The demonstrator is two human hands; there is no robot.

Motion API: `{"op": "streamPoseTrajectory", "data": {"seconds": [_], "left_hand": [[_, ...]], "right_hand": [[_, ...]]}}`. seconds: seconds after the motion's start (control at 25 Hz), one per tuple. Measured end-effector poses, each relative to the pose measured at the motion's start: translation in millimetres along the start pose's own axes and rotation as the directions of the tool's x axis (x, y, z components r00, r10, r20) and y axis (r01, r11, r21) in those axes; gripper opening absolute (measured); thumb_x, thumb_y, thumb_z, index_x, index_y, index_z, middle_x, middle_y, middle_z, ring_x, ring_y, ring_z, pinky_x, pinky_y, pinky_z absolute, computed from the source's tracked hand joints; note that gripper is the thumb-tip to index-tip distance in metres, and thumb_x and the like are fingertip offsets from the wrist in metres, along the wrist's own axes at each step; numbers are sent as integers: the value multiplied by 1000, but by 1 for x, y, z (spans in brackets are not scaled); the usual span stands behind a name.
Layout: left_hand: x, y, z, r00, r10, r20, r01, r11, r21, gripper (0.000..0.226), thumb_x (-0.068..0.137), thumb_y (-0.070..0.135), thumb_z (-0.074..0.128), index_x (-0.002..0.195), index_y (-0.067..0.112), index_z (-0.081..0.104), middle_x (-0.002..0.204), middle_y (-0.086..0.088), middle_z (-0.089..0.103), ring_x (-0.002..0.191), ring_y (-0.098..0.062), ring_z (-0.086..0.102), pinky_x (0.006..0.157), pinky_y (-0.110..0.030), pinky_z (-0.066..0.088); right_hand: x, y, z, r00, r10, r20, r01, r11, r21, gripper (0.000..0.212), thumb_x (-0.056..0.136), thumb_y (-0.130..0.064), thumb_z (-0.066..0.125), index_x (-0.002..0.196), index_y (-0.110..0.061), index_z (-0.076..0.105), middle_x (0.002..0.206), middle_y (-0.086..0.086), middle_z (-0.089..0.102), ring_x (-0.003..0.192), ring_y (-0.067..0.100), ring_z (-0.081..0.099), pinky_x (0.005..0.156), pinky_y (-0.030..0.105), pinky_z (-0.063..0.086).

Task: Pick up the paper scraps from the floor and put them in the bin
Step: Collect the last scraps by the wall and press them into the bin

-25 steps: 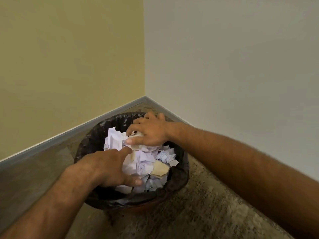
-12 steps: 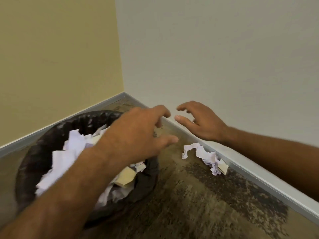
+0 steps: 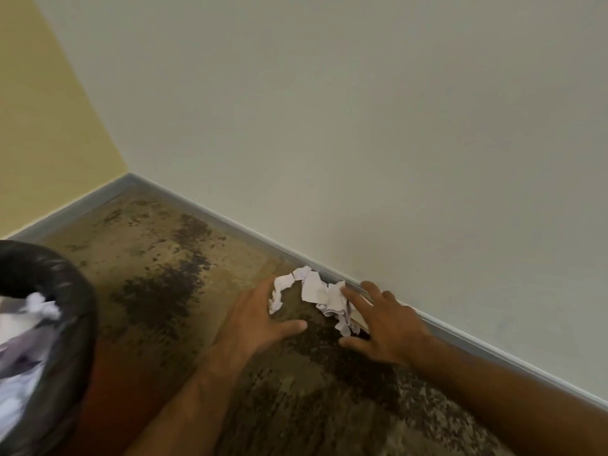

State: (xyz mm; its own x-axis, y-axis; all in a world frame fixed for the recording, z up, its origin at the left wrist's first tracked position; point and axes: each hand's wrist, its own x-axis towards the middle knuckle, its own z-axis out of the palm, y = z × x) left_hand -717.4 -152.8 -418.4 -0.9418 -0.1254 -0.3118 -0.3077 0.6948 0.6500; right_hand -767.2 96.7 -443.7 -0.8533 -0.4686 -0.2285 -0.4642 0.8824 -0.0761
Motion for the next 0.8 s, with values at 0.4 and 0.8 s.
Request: {"op": "streamPoseTrajectory", "data": {"seconds": [0.4,0.8], "left_hand": [[102,-2,59,982,-187,-12,187,982,34,145,20,81,82,147,44,23,151,-6,32,134,-30,39,105,-50,44],[136,3,77,997,-30,-65,44,971,235,81,65,53,83,134,27,50,131,-12,40,118,-33,50,98,-43,46]], "right_hand": [[49,8,57,998,-68,-17,69,990,121,65,88,-66,42,143,-40,21,153,8,22,130,37,34,91,50,51],[57,-5,64,998,20,-52,-5,962,274,53,85,-42,55,134,-25,46,136,5,40,116,30,43,84,41,51]]}}
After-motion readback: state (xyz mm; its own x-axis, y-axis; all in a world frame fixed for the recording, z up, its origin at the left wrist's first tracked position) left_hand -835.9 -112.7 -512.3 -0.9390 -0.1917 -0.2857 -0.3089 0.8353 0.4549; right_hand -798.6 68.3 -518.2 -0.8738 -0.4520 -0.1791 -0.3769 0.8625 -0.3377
